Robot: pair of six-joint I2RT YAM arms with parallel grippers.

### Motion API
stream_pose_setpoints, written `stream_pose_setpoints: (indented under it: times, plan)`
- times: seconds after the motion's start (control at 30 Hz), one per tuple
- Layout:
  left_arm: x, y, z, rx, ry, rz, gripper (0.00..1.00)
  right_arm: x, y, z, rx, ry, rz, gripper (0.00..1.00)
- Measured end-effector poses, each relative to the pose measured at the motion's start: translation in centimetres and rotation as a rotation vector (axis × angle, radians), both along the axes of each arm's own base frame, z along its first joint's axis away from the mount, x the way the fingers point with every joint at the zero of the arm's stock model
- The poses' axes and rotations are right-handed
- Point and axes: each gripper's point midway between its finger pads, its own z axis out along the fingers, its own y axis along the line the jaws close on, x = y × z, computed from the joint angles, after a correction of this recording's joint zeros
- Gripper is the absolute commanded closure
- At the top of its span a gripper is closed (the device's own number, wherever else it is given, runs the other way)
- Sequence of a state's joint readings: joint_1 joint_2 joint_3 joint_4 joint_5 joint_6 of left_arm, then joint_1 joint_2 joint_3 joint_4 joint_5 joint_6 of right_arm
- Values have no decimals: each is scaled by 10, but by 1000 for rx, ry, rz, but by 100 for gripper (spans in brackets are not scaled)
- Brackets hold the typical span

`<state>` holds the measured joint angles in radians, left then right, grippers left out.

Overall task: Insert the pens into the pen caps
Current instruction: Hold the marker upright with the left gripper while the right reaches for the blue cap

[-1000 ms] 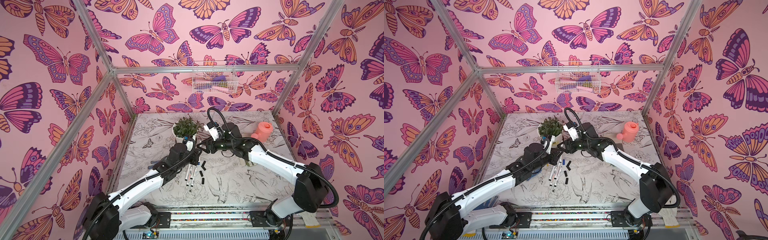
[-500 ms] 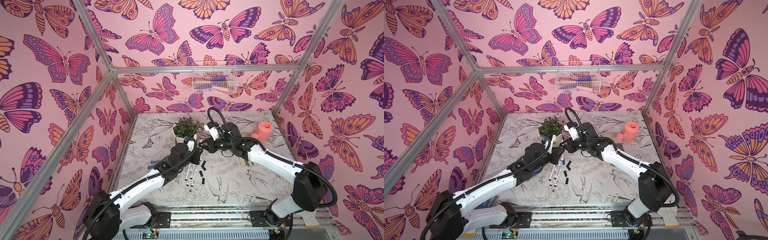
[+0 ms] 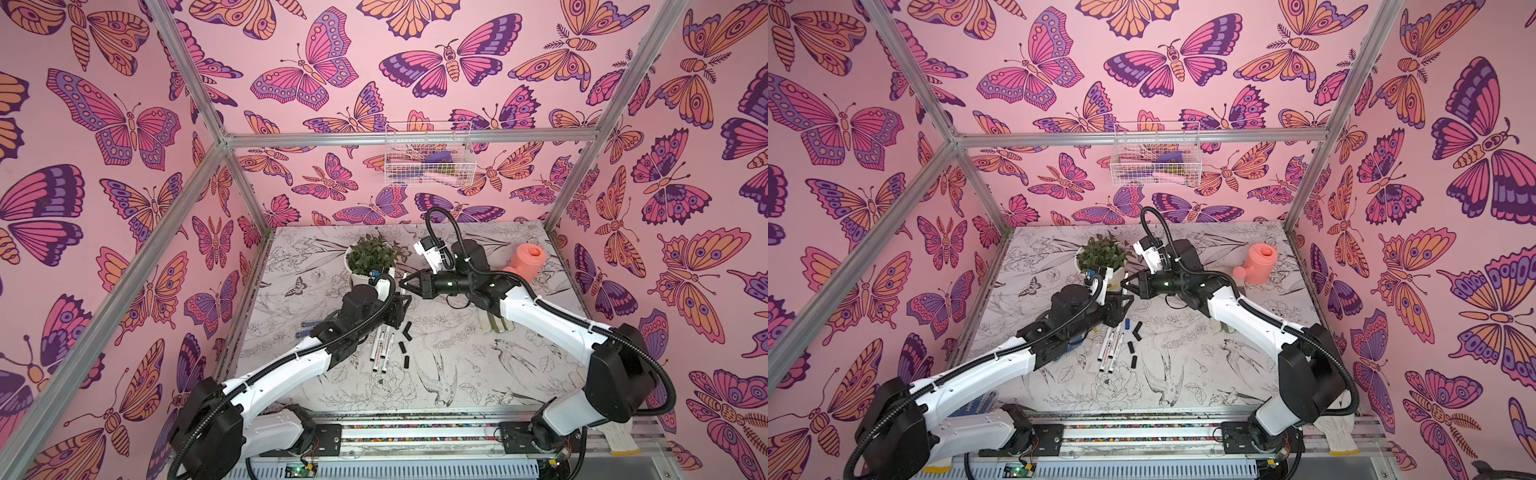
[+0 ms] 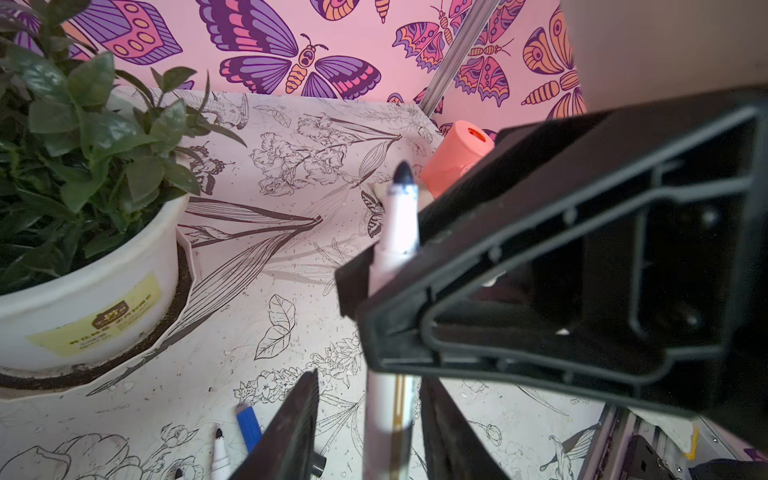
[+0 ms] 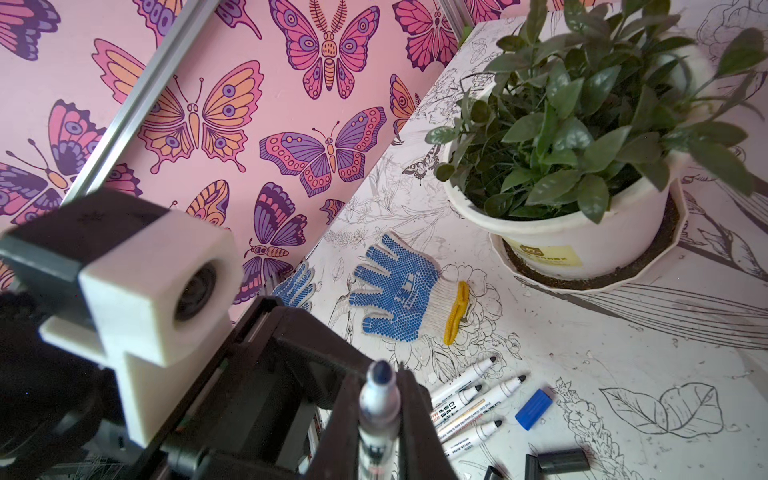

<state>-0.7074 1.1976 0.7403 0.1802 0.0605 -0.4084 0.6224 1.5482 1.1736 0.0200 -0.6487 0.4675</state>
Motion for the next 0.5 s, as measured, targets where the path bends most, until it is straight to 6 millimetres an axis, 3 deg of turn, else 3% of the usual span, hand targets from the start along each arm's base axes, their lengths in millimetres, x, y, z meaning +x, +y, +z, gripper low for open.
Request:
stream_pose_setpoints:
  times: [0.17,0.37,0.5]
  plan:
    - [4,-4,3,0,-9,-6,60,-1,0,0,2,3,7,96]
    - [8,-12,2,7,-2,-26,72,-2,0,1,3,1,7,97]
    - [8,-14,4,4,-6,-38,86,-3,-1,6,9,-8,6,97]
